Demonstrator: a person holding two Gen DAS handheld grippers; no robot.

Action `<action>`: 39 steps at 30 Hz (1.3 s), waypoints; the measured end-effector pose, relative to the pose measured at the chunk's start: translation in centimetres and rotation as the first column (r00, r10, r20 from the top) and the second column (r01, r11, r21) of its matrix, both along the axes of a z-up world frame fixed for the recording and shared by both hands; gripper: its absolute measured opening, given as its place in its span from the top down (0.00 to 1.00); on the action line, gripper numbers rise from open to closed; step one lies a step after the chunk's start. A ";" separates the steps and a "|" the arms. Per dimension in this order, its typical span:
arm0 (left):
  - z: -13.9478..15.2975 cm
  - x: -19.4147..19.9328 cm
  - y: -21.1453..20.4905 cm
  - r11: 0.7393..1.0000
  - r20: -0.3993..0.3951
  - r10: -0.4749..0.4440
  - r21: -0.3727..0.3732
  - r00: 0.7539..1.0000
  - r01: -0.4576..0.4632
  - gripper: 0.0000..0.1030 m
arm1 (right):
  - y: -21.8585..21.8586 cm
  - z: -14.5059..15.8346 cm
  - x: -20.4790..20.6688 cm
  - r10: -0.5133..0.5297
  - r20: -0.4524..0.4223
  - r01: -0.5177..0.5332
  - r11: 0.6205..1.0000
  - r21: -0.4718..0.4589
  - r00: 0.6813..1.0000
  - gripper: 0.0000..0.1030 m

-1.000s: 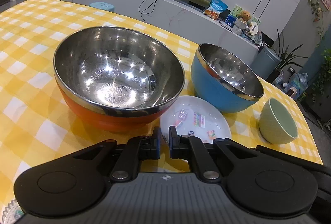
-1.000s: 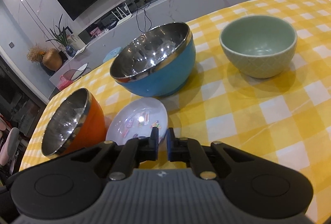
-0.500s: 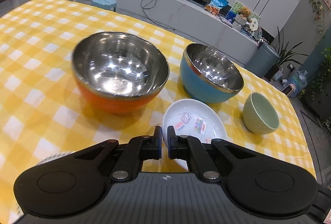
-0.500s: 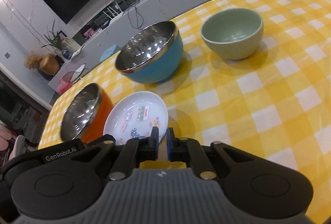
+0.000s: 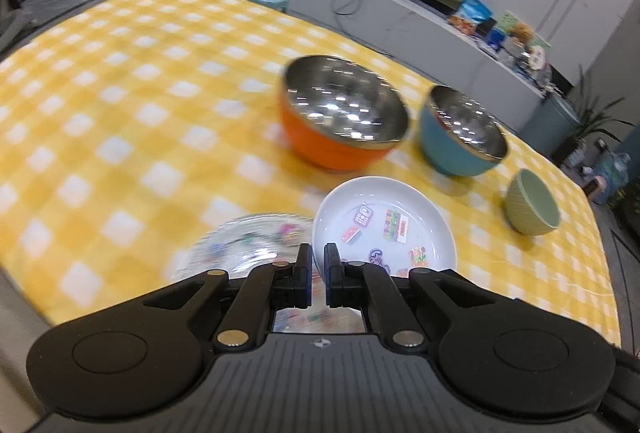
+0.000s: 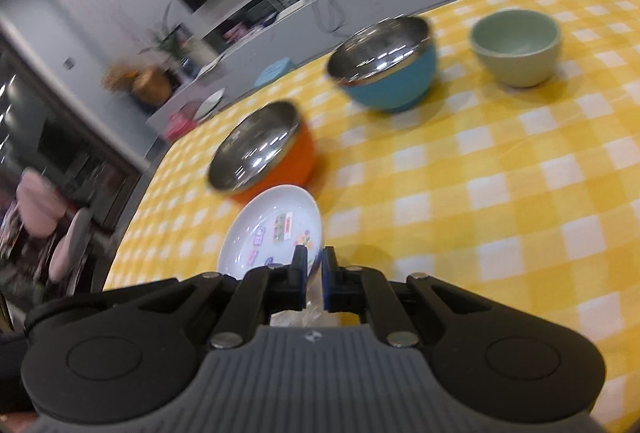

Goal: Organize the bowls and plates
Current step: 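Carry the sticker plate with both grippers and lower it onto the glass plate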

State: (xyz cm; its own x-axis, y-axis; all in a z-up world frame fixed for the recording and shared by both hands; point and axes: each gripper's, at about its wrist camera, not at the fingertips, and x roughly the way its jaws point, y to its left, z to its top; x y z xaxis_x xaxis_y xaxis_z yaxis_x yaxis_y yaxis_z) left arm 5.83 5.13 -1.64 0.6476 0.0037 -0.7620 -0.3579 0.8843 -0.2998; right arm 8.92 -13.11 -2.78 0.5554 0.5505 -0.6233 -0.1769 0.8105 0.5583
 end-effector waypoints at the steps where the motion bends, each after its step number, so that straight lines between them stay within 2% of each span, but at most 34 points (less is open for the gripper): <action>1: 0.0 -0.4 0.4 1.000 -0.007 0.013 0.002 1.000 -0.013 0.95 | 0.5 0.0 -0.3 0.021 -0.004 -0.021 1.000 0.002 1.000 0.95; 7: -0.8 -1.8 2.2 0.998 -0.049 0.060 -0.015 0.997 -0.061 0.95 | 2.3 -0.8 -1.4 0.103 -0.032 -0.103 0.995 -0.008 0.994 0.95; 20: -3.0 -2.8 3.2 0.997 -0.107 0.064 -0.028 0.992 -0.067 0.95 | 2.9 -2.7 -1.0 0.136 -0.109 -0.138 0.990 -0.015 0.985 0.95; 36: -3.0 -3.1 2.7 0.998 -0.107 0.044 -0.030 0.993 -0.047 0.94 | 3.1 -3.0 -0.9 0.144 -0.167 -0.157 0.985 -0.066 0.975 0.93; 38: -2.9 -3.1 2.7 0.998 -0.109 0.045 -0.032 0.993 -0.049 0.92 | 3.1 -3.0 -0.9 0.147 -0.171 -0.159 0.985 -0.061 0.974 0.92; 39: -2.9 -3.0 2.7 0.998 -0.107 0.045 -0.033 0.993 -0.049 0.88 | 3.0 -2.9 -0.9 0.145 -0.173 -0.157 0.986 -0.059 0.974 0.92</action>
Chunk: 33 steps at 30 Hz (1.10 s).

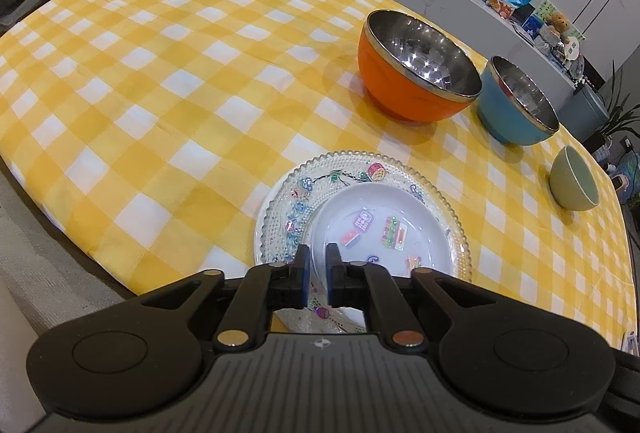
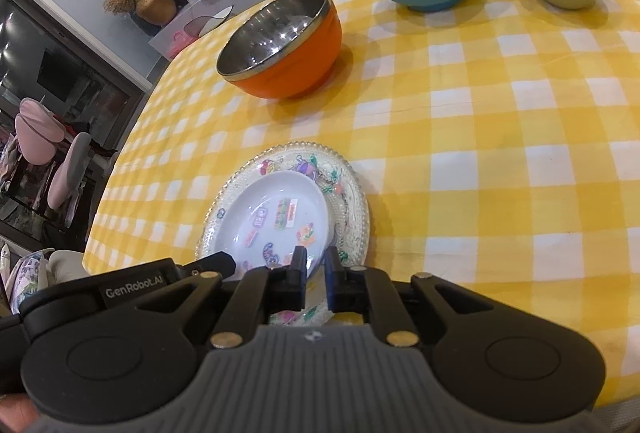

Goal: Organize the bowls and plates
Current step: 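Carry the sticker plate with both grippers and lower it onto the glass plate, then open both grippers to release the sticker plate, then move both grippers to the orange steel bowl and close on its rim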

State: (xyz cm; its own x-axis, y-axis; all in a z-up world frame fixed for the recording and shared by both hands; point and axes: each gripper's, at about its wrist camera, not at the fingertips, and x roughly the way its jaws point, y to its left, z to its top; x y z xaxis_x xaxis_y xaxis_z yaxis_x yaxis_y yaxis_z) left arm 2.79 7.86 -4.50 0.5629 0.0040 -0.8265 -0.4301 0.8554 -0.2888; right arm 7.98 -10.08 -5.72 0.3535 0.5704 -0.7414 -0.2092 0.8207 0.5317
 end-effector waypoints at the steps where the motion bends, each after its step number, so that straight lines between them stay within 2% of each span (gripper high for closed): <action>1: 0.1 0.0 0.0 1.000 0.002 0.001 0.002 1.000 -0.001 0.85 | 0.0 0.1 0.0 0.000 0.000 0.000 1.000 0.003 1.000 0.91; 5: 0.8 0.0 0.2 1.000 0.024 0.001 0.010 1.000 -0.001 0.77 | 0.0 0.9 -0.3 0.013 0.045 -0.013 1.000 -0.001 0.999 0.77; 9: 1.9 0.2 0.3 1.000 0.063 0.008 0.024 0.998 -0.009 0.73 | 0.0 2.1 -0.7 0.010 0.149 -0.001 0.998 -0.058 0.989 0.72; 16: 3.2 1.7 0.5 1.000 0.118 -0.004 0.026 0.993 0.001 0.72 | -1.6 2.9 0.8 -0.050 0.253 0.068 0.996 -0.061 0.966 0.68; 19: 3.6 2.7 0.3 0.999 0.138 -0.021 0.029 0.990 0.017 0.72 | -2.1 2.8 1.6 -0.074 0.315 0.103 0.992 -0.077 0.946 0.66; 26: 4.9 5.3 -0.3 0.997 0.197 -0.071 0.039 0.978 0.064 0.68 | -2.7 2.3 4.3 -0.131 0.321 0.156 0.986 -0.051 0.938 0.62; 33: 5.0 8.5 1.1 0.995 0.232 -0.086 0.068 0.969 0.072 0.65 | -2.4 2.1 7.0 -0.201 0.317 0.214 0.977 -0.007 0.927 0.61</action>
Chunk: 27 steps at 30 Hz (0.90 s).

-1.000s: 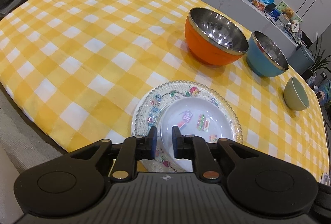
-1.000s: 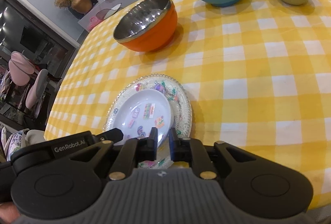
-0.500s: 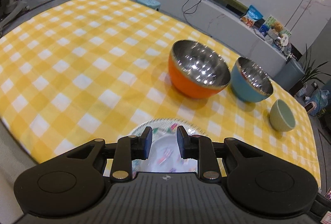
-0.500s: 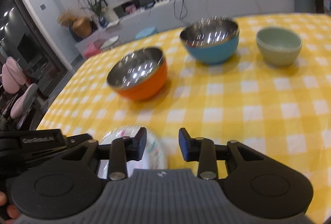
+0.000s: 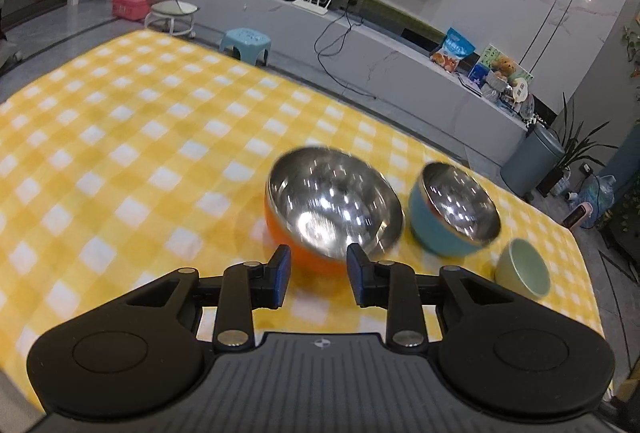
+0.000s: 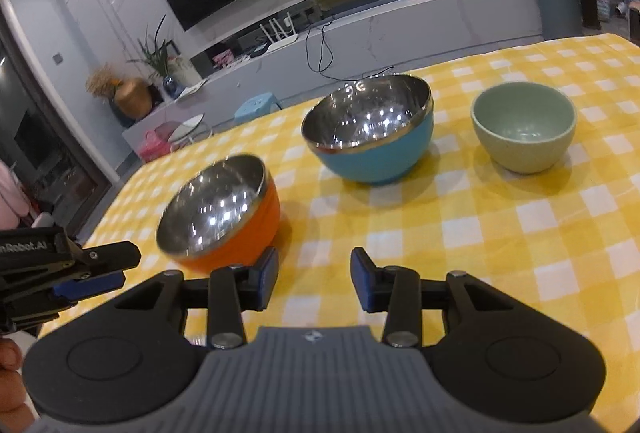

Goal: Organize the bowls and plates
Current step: 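Move both grippers to the orange steel bowl and close on its rim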

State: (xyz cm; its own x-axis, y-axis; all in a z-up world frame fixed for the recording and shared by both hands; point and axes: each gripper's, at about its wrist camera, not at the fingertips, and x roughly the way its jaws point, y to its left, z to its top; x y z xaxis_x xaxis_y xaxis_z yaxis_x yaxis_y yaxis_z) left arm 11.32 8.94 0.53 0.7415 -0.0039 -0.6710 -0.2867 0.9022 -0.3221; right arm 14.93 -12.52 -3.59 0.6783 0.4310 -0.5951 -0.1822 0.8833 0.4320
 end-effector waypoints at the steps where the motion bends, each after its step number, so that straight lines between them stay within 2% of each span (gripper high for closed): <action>1: -0.1 0.6 0.4 1.000 -0.004 0.003 0.001 1.000 -0.003 0.65 | 0.1 0.2 0.3 -0.002 -0.002 0.002 1.000 0.007 1.000 0.61; 4: -0.7 2.1 2.0 1.000 0.000 0.019 -0.021 1.000 -0.019 0.60 | 0.8 0.8 1.6 -0.002 0.002 0.002 1.000 0.022 1.000 0.61; 12: -2.8 4.6 4.4 0.998 -0.005 0.060 0.002 0.998 -0.060 0.60 | 4.2 1.9 4.8 0.022 -0.017 -0.022 1.000 0.001 1.000 0.59; 19: -4.7 5.3 5.6 0.997 -0.025 0.066 -0.039 0.997 -0.067 0.60 | 6.6 0.4 5.9 0.051 -0.053 -0.056 0.994 -0.096 0.997 0.59; 24: -5.1 5.8 5.5 0.997 -0.013 0.061 -0.041 0.998 -0.061 0.64 | 6.7 -0.4 5.7 0.080 -0.070 -0.084 0.994 -0.063 0.994 0.59; 27: -5.2 5.8 5.2 0.999 0.006 0.047 -0.016 0.999 -0.047 0.67 | 6.5 -1.0 5.5 0.072 -0.088 -0.077 0.996 -0.051 0.993 0.64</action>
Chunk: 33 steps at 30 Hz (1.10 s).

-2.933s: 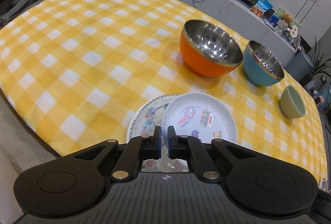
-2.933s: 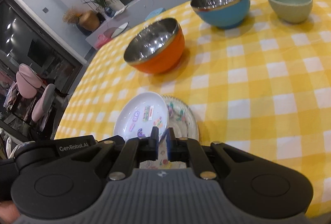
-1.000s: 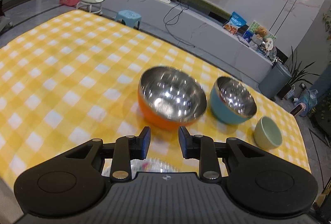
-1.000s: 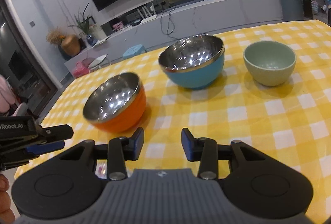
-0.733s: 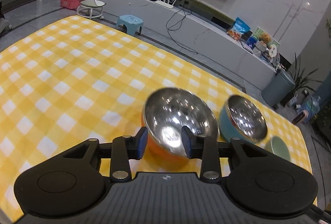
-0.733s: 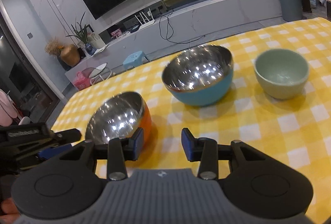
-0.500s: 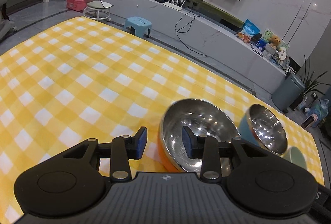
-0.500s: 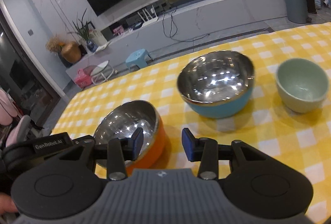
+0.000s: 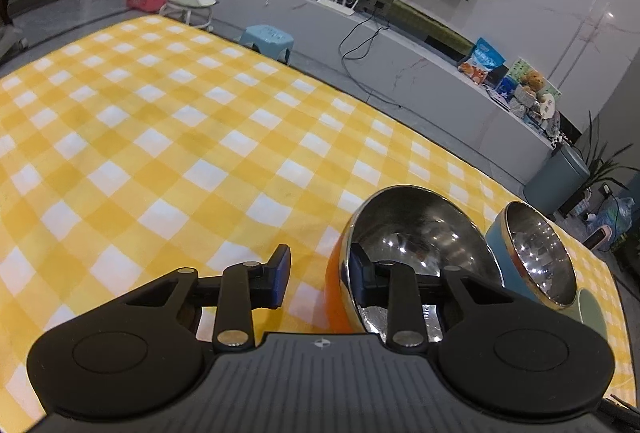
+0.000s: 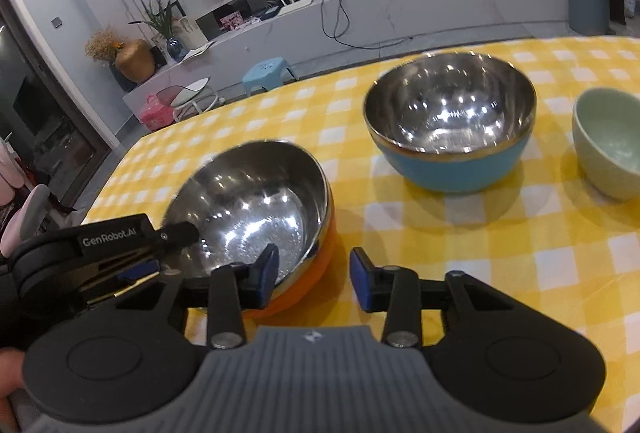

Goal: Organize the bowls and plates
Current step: 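Move both grippers to the orange steel bowl and close on its rim, then carry the orange bowl with both grippers and set it beside the plate stack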

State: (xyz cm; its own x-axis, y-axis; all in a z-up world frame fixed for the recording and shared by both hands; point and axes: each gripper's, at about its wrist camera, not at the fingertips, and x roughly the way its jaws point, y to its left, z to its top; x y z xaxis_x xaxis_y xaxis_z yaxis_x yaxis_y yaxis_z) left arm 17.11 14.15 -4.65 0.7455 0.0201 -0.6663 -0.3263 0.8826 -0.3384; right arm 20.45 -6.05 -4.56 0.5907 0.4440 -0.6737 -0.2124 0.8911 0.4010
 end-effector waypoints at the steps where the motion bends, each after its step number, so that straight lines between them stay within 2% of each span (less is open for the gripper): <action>1: 0.0 0.0 -0.1 1.000 0.005 -0.007 0.001 1.000 0.007 0.68 | -0.1 -0.3 0.0 -0.005 -0.008 0.005 1.000 0.006 1.000 0.66; 5: 0.3 -0.2 -1.0 0.998 0.034 -0.055 0.017 0.998 0.054 0.79 | -0.5 -0.5 -0.1 -0.010 -0.023 0.011 0.999 0.048 1.000 0.82; 7: 0.6 -0.3 -1.8 0.995 0.039 -0.083 0.060 0.996 0.080 0.87 | -0.6 -0.6 -0.2 -0.016 -0.023 0.017 0.998 0.054 1.000 0.84; 9: 0.8 -0.5 -2.5 0.990 0.037 -0.097 0.106 0.995 0.092 0.88 | -0.7 -0.6 -0.2 -0.022 -0.025 0.023 0.998 0.059 0.999 0.85; 11: 0.8 -0.6 -2.7 0.988 0.034 -0.105 0.116 0.994 0.100 0.89 | -0.9 -0.6 -0.3 -0.033 -0.034 0.035 0.997 0.066 0.999 0.87; 22: 3.1 -2.0 -3.2 0.995 0.009 -0.074 0.066 0.997 0.073 0.90 | -2.3 2.5 -1.7 -0.042 -0.035 0.045 0.996 0.073 0.999 0.87; 33: 5.5 -6.0 -5.9 0.999 0.002 -0.033 0.012 0.999 0.033 0.90 | -6.7 5.5 -5.4 -0.069 -0.035 0.073 0.989 0.127 0.997 0.88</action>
